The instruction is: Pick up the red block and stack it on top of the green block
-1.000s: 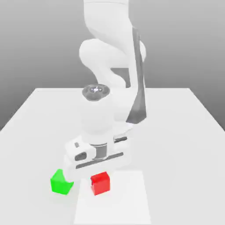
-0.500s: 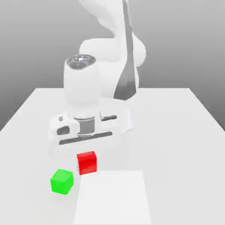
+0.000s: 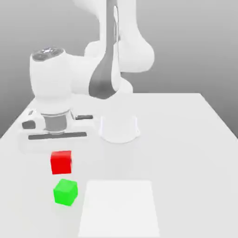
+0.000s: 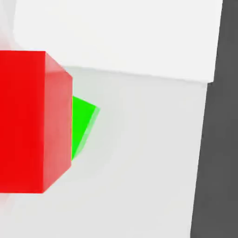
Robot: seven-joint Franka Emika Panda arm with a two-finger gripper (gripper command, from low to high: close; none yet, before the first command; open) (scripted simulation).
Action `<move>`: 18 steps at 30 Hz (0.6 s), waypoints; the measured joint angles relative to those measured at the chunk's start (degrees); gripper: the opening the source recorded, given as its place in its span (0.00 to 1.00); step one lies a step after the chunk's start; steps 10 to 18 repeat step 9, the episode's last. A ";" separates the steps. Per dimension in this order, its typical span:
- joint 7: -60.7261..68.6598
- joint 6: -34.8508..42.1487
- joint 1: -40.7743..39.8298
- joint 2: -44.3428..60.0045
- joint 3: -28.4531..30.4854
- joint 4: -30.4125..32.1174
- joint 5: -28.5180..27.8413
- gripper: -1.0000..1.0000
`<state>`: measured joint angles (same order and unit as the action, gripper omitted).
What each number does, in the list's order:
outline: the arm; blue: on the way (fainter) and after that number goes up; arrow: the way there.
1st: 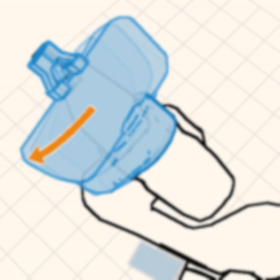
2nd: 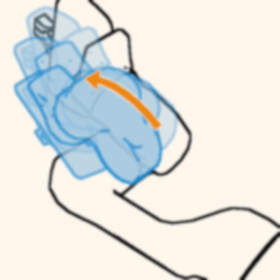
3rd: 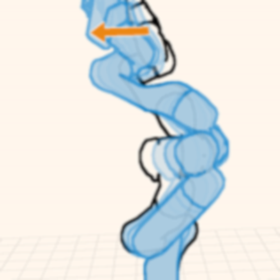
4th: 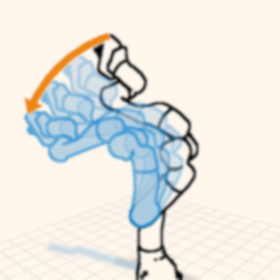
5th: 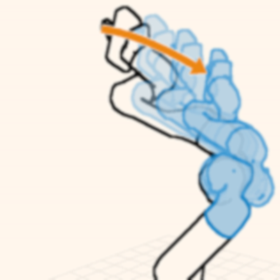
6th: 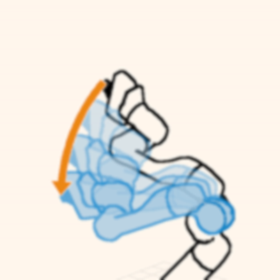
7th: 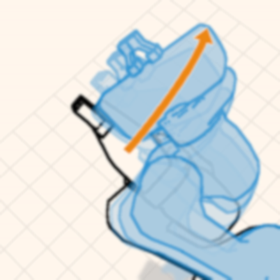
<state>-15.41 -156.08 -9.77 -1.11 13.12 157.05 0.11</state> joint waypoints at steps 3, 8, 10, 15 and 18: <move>1.88 -3.87 -0.37 4.18 -0.92 -0.20 2.64 0.00; 3.66 -7.75 -1.19 8.35 -2.13 -0.25 5.15 1.00; 3.66 -7.75 -1.19 8.35 -2.13 -0.25 5.15 1.00; 3.66 -7.75 -1.19 8.35 -2.13 -0.25 5.15 1.00; 3.66 -7.75 -1.19 8.35 -2.13 -0.25 5.15 1.00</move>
